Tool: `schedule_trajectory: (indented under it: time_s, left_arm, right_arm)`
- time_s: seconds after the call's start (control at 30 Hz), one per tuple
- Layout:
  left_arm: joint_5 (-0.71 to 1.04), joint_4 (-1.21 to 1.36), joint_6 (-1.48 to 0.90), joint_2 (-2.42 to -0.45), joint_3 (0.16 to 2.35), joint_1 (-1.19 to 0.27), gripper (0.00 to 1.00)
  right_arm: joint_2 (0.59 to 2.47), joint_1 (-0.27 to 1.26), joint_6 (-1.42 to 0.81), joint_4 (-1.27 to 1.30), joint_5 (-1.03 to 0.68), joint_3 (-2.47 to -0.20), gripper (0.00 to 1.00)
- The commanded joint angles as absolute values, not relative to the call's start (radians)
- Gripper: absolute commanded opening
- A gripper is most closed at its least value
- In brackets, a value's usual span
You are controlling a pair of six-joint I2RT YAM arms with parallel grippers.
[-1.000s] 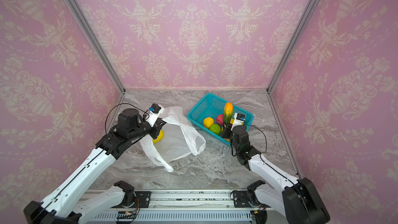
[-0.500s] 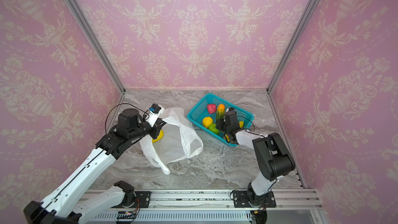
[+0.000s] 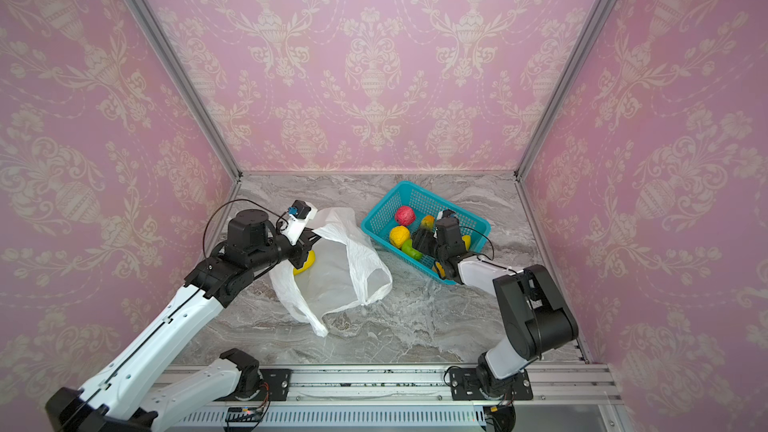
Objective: Untie the knot of the plastic bag and take out the fruit
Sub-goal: 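Lower the orange-green fruit into the teal basket and open the right gripper, then move the right gripper back into the bag toward the yellow fruit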
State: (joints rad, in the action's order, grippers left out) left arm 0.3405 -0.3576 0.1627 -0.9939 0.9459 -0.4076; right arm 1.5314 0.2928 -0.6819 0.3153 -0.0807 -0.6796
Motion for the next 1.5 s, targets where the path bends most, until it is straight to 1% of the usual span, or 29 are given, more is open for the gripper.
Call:
schedule_trajectory:
  time_s: [0.0, 0.1, 0.17, 0.27, 0.43, 0.6, 0.67, 0.77, 0.83, 0.93, 1.13, 1.27, 1.37, 1.47]
  left_arm:
    - [0.331, -0.371, 0.176, -0.991, 0.946, -0.4, 0.0]
    - [0.331, -0.371, 0.176, -0.991, 0.946, -0.4, 0.0]
    - [0.331, -0.371, 0.177, -0.992, 0.946, -0.399, 0.0]
    - [0.331, -0.37, 0.177, -0.994, 0.946, -0.4, 0.0]
    - [0.333, -0.371, 0.175, -0.997, 0.946, -0.401, 0.0]
    - [0.331, -0.37, 0.177, -0.994, 0.946, -0.399, 0.0]
    - [0.331, -0.371, 0.177, -0.993, 0.946, -0.401, 0.0]
    - [0.331, -0.371, 0.178, -0.993, 0.947, -0.4, 0.0]
    - [0.331, -0.371, 0.178, -0.994, 0.946, -0.399, 0.0]
    - [0.332, -0.371, 0.178, -0.994, 0.946, -0.4, 0.0]
    - [0.328, -0.373, 0.178, -0.994, 0.946, -0.399, 0.0]
    - [0.327, -0.373, 0.179, -0.992, 0.946, -0.4, 0.0]
    - [0.329, -0.371, 0.178, -0.992, 0.947, -0.4, 0.0]
    - [0.329, -0.373, 0.179, -0.989, 0.946, -0.401, 0.0]
  right_arm:
    - [1.419, 0.322, -0.649, 0.345, -0.035, -0.626, 0.78]
    - [1.282, 0.4, -0.604, 0.331, 0.072, -0.578, 0.81]
    - [1.177, 0.47, -0.535, 0.319, 0.149, -0.549, 0.84]
    - [1.028, 0.556, -0.479, 0.329, 0.207, -0.495, 0.86]
    - [0.826, 0.667, -0.394, 0.336, 0.174, -0.441, 0.75]
    - [0.752, 0.81, -0.316, 0.298, 0.158, -0.468, 0.63]
    - [0.758, 0.875, -0.285, 0.293, 0.162, -0.49, 0.6]
    - [0.793, 1.0, -0.23, 0.295, 0.221, -0.528, 0.57]
    - [0.834, 1.088, -0.188, 0.316, 0.271, -0.551, 0.55]
    - [0.912, 1.177, -0.14, 0.379, 0.327, -0.576, 0.54]
    - [1.118, 1.271, -0.065, 0.516, 0.325, -0.634, 0.47]
    - [1.253, 1.305, 0.013, 0.616, 0.328, -0.654, 0.42]
    - [1.358, 1.306, 0.067, 0.723, 0.359, -0.644, 0.42]
    - [1.442, 1.305, 0.133, 0.838, 0.359, -0.62, 0.45]
